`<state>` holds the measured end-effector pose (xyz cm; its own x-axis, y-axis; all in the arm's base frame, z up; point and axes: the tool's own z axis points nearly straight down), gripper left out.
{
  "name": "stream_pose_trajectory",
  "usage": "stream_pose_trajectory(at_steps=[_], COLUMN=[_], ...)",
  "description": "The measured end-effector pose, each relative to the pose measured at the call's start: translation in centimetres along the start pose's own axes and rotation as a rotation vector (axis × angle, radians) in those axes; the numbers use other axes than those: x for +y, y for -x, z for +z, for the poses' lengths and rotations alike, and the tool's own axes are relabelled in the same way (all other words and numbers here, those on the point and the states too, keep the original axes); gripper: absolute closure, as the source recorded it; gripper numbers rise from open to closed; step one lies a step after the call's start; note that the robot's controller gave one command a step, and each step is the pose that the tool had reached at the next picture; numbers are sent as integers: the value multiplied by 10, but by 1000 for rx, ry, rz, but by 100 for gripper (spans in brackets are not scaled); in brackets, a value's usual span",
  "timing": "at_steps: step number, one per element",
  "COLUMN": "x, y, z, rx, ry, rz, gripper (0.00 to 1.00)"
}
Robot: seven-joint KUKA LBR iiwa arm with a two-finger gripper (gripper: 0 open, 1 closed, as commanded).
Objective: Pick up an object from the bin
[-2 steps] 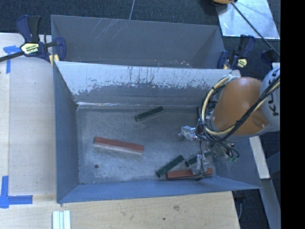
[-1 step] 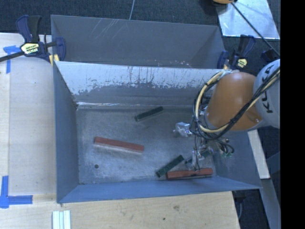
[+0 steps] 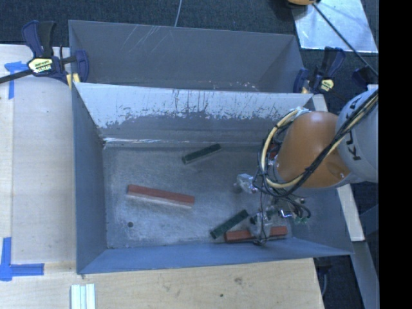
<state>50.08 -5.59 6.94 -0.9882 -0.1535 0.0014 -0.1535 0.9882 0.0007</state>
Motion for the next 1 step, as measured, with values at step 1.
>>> stream_pose_trajectory(at_steps=[1], x=[22], y=[15], z=[-3], rx=[-5], ry=[-3], rz=[-149], gripper=[100])
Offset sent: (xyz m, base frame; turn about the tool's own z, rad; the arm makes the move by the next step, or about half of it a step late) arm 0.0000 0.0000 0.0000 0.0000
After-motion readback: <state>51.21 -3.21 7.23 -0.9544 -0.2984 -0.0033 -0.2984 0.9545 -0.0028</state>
